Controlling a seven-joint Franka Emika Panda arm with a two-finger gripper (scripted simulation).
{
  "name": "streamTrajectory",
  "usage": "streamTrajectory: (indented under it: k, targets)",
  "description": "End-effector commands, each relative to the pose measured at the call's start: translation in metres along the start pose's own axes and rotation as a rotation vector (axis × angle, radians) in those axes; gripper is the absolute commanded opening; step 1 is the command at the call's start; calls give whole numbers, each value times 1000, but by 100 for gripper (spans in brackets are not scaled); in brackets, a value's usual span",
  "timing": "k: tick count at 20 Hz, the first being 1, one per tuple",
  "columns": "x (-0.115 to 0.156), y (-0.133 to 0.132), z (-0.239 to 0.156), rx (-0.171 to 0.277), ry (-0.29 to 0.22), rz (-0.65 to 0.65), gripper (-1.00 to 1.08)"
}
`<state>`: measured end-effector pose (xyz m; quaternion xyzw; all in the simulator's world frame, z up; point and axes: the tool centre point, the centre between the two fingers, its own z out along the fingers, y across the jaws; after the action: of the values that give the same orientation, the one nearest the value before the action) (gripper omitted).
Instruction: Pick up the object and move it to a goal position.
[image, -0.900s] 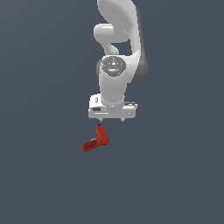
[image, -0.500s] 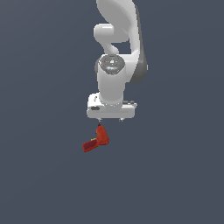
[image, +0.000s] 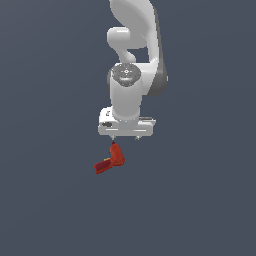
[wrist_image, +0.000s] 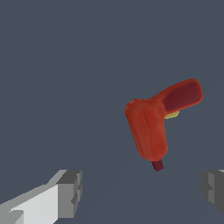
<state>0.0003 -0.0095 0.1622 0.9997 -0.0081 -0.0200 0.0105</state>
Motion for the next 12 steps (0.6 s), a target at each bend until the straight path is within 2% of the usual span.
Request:
streamTrajectory:
  k: [1,12]
  targets:
    - [2,2,3,0,2,28,108]
    - [23,25,28,1,28,281,108]
